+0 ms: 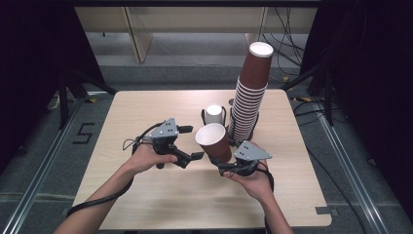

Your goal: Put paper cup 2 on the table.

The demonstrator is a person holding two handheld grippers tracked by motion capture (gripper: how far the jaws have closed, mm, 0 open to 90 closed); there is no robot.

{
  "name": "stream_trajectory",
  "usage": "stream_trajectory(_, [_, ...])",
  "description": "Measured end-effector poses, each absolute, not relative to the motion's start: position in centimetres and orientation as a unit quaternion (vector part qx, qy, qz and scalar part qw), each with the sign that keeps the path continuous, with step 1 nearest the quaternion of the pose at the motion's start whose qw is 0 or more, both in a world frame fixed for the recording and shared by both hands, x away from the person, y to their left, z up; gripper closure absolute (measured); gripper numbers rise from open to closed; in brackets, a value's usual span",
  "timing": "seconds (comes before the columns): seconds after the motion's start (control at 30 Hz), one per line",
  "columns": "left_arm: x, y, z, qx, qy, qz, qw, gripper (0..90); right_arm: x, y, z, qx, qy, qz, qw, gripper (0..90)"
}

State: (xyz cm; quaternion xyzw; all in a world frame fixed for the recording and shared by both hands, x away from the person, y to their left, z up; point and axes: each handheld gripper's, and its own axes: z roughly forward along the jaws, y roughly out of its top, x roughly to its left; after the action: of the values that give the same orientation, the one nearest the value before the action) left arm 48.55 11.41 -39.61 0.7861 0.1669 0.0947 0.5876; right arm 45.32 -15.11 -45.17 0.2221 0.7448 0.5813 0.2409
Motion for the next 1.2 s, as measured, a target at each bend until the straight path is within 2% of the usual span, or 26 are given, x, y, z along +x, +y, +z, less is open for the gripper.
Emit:
stream_trajectory(0.13, [48.7,11.4,-39.6,0.777,0.169,0.086,0.600,0.0,45.5,-15.2,-45.0,0.212,0.742,0.583,0.252,21.7])
stream_trajectory(0.2, [48.6,11.4,-39.4,0.780,0.173,0.089,0.594,0.0,45.4,-15.0,-45.1,0.216,0.743,0.587,0.237,21.7])
stream_trajectory(0.33, [48.6,11.2,-39.5,0.780,0.176,0.085,0.594,0.0,45.4,-15.0,-45.1,0.215,0.743,0.583,0.250,21.7])
stream_trajectory(1.2, [48.9,9.7,-39.5,0.771,0.193,0.072,0.603,0.0,45.1,-14.2,-45.2,0.220,0.735,0.593,0.245,21.8])
